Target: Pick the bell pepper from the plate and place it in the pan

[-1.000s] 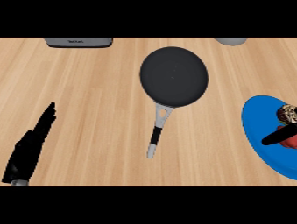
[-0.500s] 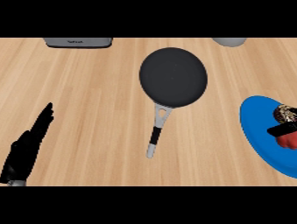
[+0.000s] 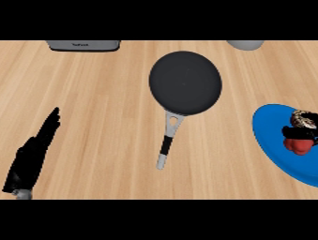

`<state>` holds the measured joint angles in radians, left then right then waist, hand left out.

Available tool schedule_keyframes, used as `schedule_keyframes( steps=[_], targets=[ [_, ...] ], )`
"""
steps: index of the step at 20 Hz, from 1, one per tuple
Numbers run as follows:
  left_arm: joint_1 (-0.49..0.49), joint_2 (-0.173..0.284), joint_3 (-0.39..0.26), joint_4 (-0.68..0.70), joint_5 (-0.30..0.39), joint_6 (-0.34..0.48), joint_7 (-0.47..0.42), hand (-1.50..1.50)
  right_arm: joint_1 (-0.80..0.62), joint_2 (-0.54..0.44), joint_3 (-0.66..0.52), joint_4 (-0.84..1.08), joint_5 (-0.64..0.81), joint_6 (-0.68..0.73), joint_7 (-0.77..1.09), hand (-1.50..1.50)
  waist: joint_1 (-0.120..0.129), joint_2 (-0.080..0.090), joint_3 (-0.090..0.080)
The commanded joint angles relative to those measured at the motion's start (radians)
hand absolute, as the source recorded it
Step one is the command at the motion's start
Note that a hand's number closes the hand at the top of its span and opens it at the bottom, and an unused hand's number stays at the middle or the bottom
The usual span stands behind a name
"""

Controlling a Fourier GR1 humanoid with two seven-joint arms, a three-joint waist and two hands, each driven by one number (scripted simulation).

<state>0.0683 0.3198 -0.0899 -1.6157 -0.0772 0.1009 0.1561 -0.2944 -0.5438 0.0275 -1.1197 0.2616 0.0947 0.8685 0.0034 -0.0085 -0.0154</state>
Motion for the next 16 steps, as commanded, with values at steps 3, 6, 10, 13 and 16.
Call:
schedule_keyframes(
  steps=[3, 6, 10, 13, 16],
  targets=[
    [-0.005, -0.026, -0.028, 0.026, -0.021, 0.004, -0.036, 0.00, -0.064, -0.056, 0.177, -0.005, 0.084, 0.209, -0.219, 1.50, 0.031, 0.018, 0.016],
    [-0.004, -0.009, 0.001, 0.032, -0.015, -0.009, -0.025, 0.00, -0.063, -0.066, 0.195, 0.040, 0.157, 0.166, -0.343, 1.50, 0.011, 0.012, 0.016],
    [-0.034, -0.028, -0.001, 0.054, -0.029, 0.003, -0.023, 0.00, -0.083, -0.093, 0.192, 0.015, 0.319, -0.064, -0.394, 1.50, 0.003, 0.011, 0.016],
    [0.026, -0.015, 0.001, 0.019, -0.018, -0.008, -0.030, 0.00, -0.126, -0.126, 0.184, -0.111, 0.376, -0.173, -0.429, 1.50, 0.005, 0.004, 0.015],
    [-0.002, -0.024, -0.014, -0.018, -0.020, -0.010, 0.012, 0.00, -0.173, -0.119, 0.165, -0.128, 0.432, -0.313, -0.515, 1.50, 0.012, 0.006, 0.017]
  ],
)
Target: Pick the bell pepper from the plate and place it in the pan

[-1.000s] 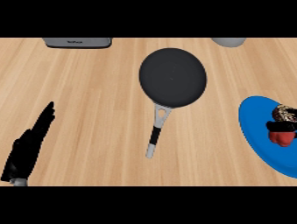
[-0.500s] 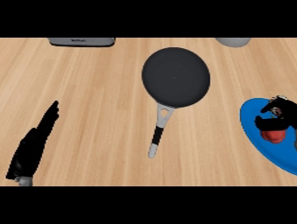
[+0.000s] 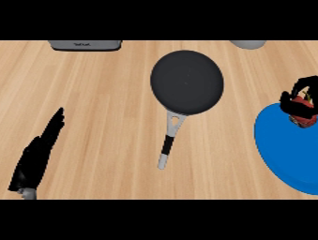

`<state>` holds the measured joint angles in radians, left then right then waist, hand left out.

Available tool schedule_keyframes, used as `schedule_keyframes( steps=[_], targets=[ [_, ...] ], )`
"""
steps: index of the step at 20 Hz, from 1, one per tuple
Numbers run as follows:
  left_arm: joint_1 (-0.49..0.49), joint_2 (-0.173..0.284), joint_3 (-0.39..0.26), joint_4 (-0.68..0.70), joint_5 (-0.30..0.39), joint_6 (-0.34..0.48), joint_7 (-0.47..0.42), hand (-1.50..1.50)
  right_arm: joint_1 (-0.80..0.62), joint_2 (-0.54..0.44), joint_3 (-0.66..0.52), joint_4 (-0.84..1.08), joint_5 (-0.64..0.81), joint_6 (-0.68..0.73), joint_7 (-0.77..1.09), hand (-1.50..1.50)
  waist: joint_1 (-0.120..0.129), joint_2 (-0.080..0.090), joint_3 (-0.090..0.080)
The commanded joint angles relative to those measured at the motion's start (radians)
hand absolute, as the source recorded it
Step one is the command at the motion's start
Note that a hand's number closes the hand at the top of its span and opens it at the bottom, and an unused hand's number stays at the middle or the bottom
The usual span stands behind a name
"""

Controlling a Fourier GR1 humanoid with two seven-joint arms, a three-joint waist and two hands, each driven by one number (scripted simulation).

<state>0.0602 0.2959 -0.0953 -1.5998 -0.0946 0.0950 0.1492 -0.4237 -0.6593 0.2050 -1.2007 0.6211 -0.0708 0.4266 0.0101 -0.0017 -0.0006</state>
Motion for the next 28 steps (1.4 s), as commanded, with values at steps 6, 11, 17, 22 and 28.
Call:
schedule_keyframes(
  steps=[6, 11, 17, 22, 28],
  targets=[
    [0.012, 0.015, 0.027, -0.037, 0.016, -0.032, 0.023, 0.00, -0.137, 0.108, 0.018, -0.065, 0.125, -0.178, -0.099, 1.50, 0.006, 0.002, 0.001],
    [-0.041, -0.024, 0.017, 0.062, -0.013, -0.023, -0.015, 0.00, -0.307, 0.227, -0.009, 0.059, 0.080, -0.134, -0.126, 1.50, 0.006, 0.006, 0.000],
    [-0.013, -0.003, 0.014, -0.025, -0.017, -0.046, 0.015, 0.00, -0.531, 0.363, -0.066, 0.436, 0.074, -0.177, -0.202, 1.50, 0.039, 0.015, 0.001],
    [0.020, -0.031, 0.005, -0.003, -0.042, -0.023, -0.047, 0.00, -0.618, 0.465, -0.115, 0.636, 0.051, -0.232, -0.267, 1.50, 0.042, 0.016, 0.001],
    [-0.036, -0.019, 0.005, 0.010, -0.019, -0.071, -0.048, 0.00, -0.688, 0.503, -0.126, 0.865, 0.082, -0.255, -0.304, 1.50, 0.081, 0.037, 0.001]
  ],
)
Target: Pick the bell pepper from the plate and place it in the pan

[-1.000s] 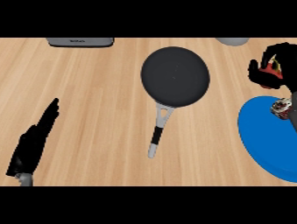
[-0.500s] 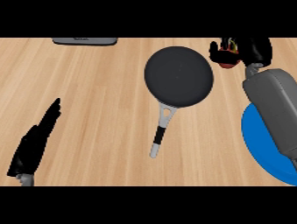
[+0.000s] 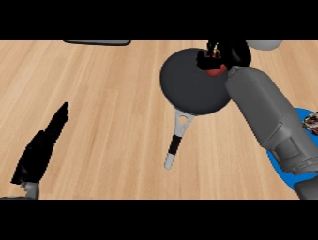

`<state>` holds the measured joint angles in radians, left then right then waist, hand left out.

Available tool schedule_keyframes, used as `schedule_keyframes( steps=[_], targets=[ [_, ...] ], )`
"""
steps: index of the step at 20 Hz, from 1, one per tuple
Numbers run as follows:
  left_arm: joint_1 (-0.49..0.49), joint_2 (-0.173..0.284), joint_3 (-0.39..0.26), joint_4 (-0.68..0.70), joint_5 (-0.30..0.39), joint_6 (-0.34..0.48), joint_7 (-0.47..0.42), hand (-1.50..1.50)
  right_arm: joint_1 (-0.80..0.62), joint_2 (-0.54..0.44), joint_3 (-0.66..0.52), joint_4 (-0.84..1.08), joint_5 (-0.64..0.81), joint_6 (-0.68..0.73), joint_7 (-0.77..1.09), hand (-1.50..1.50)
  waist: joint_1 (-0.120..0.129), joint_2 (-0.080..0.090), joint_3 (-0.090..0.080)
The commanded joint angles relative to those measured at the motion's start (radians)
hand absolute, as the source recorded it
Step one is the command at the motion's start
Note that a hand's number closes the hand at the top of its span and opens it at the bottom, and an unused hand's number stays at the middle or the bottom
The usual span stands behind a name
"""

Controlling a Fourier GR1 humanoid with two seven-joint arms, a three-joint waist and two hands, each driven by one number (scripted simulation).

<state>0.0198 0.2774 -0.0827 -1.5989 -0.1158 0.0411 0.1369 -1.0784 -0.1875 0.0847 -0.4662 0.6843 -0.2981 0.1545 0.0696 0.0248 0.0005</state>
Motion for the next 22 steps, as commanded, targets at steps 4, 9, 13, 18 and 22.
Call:
schedule_keyframes(
  steps=[4, 9, 13, 18, 22],
  targets=[
    [-0.043, -0.012, -0.004, 0.024, -0.009, -0.001, 0.002, 0.00, -0.075, 0.062, 0.050, 0.224, 0.078, 0.034, -0.035, 1.50, 0.032, 0.016, 0.000],
    [-0.042, -0.015, -0.004, 0.023, -0.011, 0.001, -0.005, 0.00, -0.072, 0.115, -0.176, 0.257, -0.154, 0.090, 0.008, -1.50, 0.039, 0.023, 0.002],
    [-0.018, -0.027, -0.024, 0.006, -0.022, 0.004, -0.008, 0.00, -0.065, 0.118, -0.266, 0.239, -0.240, 0.074, -0.091, -1.50, 0.037, 0.019, 0.003],
    [-0.049, -0.025, -0.008, 0.015, -0.004, -0.008, 0.017, 0.00, -0.053, 0.134, -0.329, 0.183, -0.283, -0.101, -0.239, -1.50, 0.029, 0.020, 0.003],
    [-0.023, -0.017, -0.008, 0.003, -0.015, -0.005, 0.002, 0.00, -0.049, 0.083, -0.432, 0.165, -0.367, -0.169, -0.288, -1.50, 0.026, 0.017, 0.003]
  ],
)
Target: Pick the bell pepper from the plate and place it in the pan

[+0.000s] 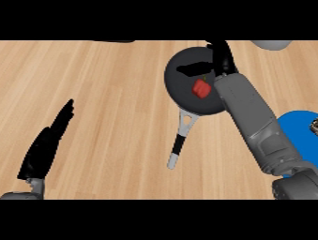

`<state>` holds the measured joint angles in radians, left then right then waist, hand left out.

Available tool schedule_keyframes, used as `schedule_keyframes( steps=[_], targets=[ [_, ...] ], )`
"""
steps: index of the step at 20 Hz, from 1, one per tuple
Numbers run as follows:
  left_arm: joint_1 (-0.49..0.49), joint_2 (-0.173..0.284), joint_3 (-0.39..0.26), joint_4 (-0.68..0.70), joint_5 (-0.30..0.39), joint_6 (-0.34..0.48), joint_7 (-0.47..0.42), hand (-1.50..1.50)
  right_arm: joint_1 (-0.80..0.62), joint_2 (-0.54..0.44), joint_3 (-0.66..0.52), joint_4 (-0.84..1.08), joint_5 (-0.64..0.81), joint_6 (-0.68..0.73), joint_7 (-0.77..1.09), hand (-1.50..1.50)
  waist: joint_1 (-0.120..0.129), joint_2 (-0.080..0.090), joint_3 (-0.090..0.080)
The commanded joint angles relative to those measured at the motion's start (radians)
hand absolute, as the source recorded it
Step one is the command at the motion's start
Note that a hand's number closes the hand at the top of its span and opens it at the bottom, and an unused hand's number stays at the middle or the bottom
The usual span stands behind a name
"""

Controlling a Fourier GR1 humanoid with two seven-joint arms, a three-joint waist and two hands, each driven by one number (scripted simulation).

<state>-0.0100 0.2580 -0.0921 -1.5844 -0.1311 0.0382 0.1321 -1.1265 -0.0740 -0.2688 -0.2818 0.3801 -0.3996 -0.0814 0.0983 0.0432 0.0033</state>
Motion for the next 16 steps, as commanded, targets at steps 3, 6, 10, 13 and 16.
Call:
schedule_keyframes(
  steps=[3, 6, 10, 13, 16],
  targets=[
    [0.033, -0.008, 0.003, 0.011, -0.003, 0.007, -0.029, 0.00, 0.012, -0.044, -0.133, -0.020, -0.103, -0.129, -0.093, -1.50, -0.011, -0.005, -0.001],
    [0.023, 0.016, 0.032, 0.010, 0.011, -0.005, -0.004, 0.00, 0.030, -0.122, -0.191, -0.015, -0.146, -0.129, -0.109, -1.50, -0.024, -0.008, -0.001],
    [0.050, 0.030, 0.036, -0.045, 0.032, -0.032, 0.028, 0.00, 0.104, -0.202, -0.238, -0.017, -0.191, -0.046, -0.210, -1.50, -0.045, -0.021, 0.000],
    [0.059, 0.016, 0.046, -0.026, 0.027, -0.015, 0.003, 0.00, 0.164, -0.242, -0.253, -0.008, -0.202, -0.012, -0.314, -1.50, -0.050, -0.021, -0.001],
    [0.044, -0.001, 0.041, -0.023, 0.012, 0.002, 0.002, 0.00, 0.179, -0.320, -0.264, 0.018, -0.208, 0.058, -0.343, -1.50, -0.052, -0.022, -0.001]
  ],
)
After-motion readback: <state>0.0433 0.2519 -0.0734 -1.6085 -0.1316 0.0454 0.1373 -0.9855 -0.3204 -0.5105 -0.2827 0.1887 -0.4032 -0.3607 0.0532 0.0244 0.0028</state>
